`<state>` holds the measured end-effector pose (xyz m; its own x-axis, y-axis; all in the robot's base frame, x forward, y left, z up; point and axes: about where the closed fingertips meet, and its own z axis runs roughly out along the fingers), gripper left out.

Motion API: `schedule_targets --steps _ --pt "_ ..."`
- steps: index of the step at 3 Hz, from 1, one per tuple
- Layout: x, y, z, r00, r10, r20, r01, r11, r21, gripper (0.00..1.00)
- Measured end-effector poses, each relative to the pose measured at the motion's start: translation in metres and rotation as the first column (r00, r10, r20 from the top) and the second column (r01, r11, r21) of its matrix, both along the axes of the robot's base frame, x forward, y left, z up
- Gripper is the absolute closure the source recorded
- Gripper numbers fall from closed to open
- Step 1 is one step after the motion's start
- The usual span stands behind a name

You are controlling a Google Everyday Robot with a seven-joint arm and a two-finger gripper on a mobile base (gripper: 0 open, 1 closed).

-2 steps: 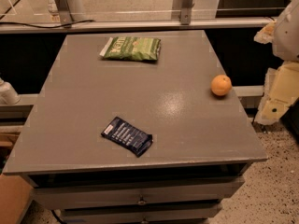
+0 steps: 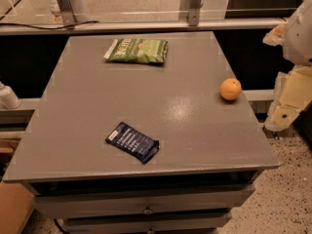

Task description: Pick rxbar blueberry

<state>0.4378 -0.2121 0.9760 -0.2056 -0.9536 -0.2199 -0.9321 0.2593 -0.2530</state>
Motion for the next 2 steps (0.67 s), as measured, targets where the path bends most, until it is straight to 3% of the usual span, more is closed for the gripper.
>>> schedule_targets --steps 2 --pt "0.001 0.053 -0.018 0.9979 0.064 0.013 -0.064 0.994 0.085 0.00"
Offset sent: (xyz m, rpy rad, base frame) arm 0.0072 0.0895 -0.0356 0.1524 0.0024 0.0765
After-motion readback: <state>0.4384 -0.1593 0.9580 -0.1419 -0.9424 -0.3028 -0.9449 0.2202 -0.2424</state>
